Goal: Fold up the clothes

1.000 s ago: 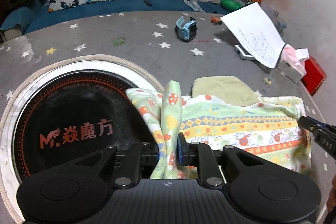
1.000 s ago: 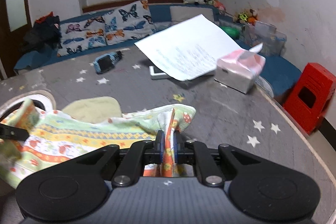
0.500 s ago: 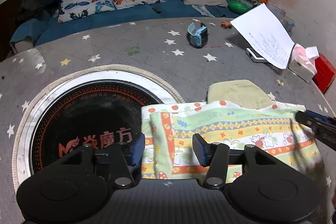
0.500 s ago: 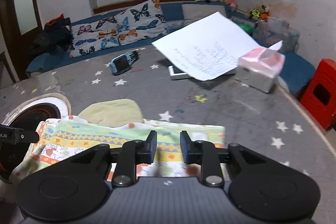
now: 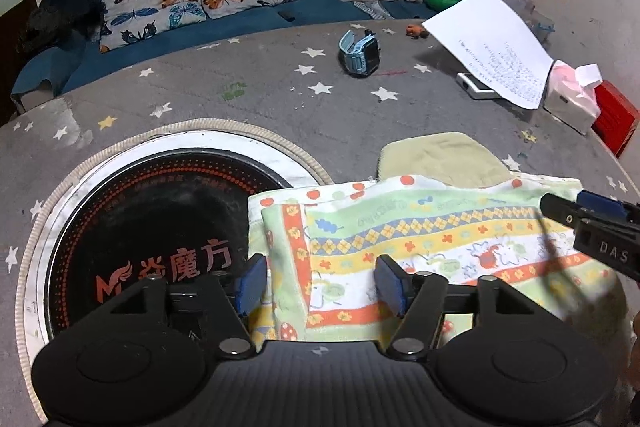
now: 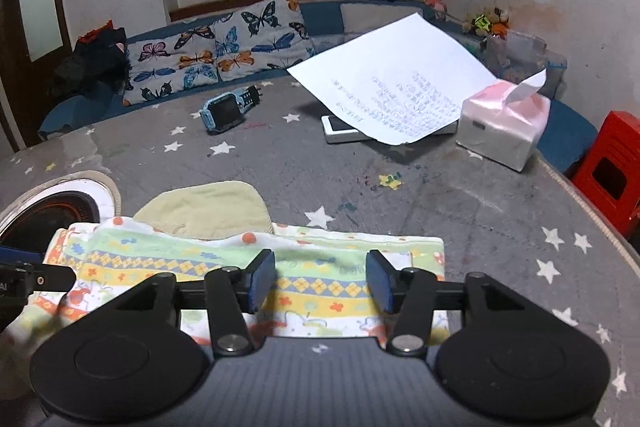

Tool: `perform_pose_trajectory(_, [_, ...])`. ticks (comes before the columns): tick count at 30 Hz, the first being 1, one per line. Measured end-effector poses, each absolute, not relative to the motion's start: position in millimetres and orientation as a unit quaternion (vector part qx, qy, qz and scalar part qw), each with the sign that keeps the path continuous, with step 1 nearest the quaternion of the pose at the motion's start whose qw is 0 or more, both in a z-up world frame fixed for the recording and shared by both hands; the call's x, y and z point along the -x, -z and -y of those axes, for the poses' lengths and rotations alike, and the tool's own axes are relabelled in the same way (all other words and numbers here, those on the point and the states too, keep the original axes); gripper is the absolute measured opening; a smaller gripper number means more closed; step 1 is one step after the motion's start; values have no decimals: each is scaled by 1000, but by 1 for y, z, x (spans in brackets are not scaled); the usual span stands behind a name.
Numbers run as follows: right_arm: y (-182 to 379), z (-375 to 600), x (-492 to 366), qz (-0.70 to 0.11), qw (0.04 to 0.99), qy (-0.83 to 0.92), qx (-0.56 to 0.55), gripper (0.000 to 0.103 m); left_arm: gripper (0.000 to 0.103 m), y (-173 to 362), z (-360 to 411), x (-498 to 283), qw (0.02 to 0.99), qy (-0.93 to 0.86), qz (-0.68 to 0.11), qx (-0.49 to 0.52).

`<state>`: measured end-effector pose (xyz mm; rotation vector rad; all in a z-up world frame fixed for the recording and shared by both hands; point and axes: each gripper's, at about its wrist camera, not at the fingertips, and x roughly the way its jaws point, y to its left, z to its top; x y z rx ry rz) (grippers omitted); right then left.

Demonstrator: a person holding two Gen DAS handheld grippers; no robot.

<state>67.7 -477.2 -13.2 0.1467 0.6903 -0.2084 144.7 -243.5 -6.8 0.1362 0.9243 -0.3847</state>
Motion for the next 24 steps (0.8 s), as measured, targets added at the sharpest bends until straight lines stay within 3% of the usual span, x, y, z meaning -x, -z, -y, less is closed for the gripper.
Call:
perform_pose_trajectory(4, [9, 467, -50, -324, 938, 102, -67, 72, 74, 2, 242, -129, 879, 189, -431, -74])
perform_pose_trajectory(7, [7, 456, -36, -318, 941, 105, -50, 86, 82, -1, 240, -114, 885, 188, -416, -86])
perform_pose_trajectory(10, [4, 445, -20, -310, 944, 105, -38, 92, 85, -2, 235, -100, 889, 190, -407, -90])
perform_pose_trajectory(12, [3, 439, -11, -307, 945, 105, -41, 102, 88, -3, 230, -92, 889, 193, -405, -91])
perform_pose_trajectory(24, [10, 417, 40, -318, 936, 127, -82, 103, 98, -2, 195, -40, 894, 198, -395, -81])
